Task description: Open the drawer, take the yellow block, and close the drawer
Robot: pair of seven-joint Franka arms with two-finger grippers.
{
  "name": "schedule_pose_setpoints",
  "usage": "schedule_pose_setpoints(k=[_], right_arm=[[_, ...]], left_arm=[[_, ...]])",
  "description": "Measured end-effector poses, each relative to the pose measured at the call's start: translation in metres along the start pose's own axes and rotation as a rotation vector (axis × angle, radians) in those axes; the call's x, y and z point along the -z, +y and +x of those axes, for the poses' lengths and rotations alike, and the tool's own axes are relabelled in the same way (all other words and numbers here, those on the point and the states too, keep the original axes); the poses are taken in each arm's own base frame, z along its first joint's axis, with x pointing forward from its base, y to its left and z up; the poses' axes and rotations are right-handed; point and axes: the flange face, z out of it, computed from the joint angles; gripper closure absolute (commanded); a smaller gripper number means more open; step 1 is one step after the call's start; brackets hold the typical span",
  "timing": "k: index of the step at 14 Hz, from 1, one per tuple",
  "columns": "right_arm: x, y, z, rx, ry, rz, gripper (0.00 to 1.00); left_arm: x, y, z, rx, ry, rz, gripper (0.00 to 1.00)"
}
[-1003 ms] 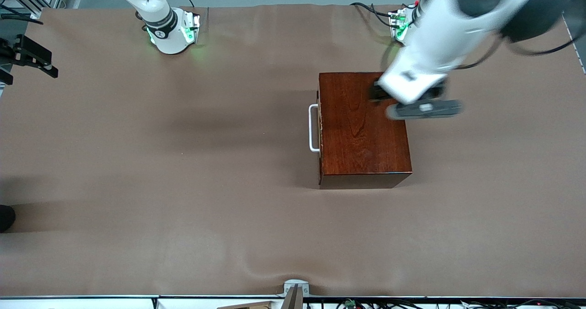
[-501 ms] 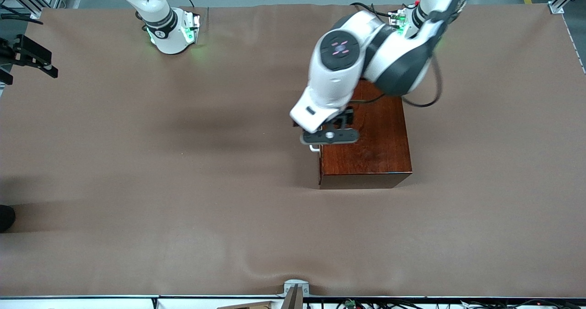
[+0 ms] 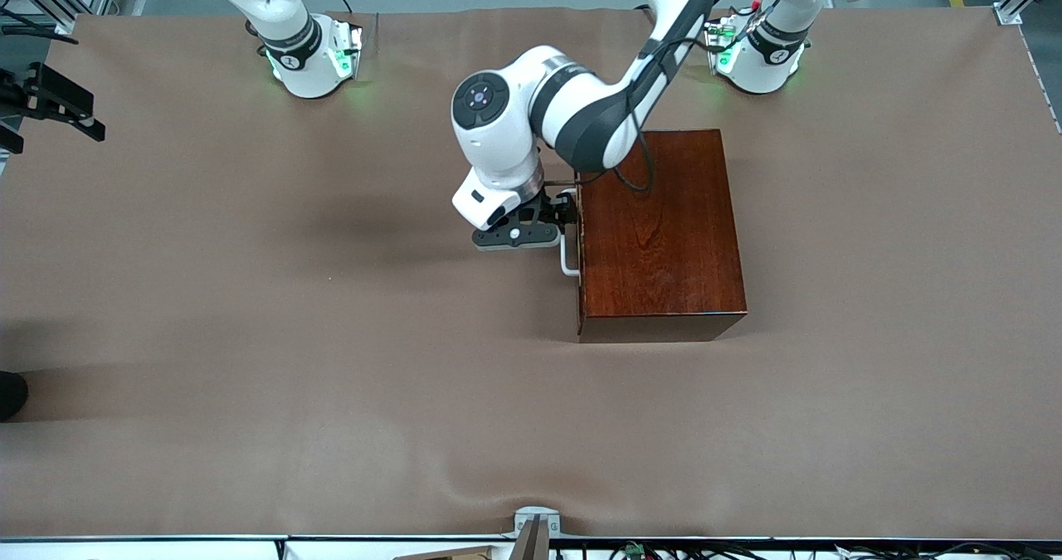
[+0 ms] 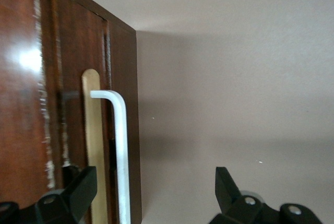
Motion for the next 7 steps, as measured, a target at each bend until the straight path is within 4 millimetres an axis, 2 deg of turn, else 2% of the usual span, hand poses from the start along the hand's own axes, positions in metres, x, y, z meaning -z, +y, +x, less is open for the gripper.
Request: schedule_pose_setpoints(k=[3, 7], right_arm=[[0.0, 0.0, 0.0, 0.0, 0.0, 0.0, 0.0], [0.0, 0.0, 0.0, 0.0, 0.0, 0.0, 0.0]], left_arm=[[-0.027, 0.008, -0.004, 0.005, -0.018, 0.03, 0.0], [-0.038, 0.009, -0.007, 0.009, -0.035, 0.052, 0.0]])
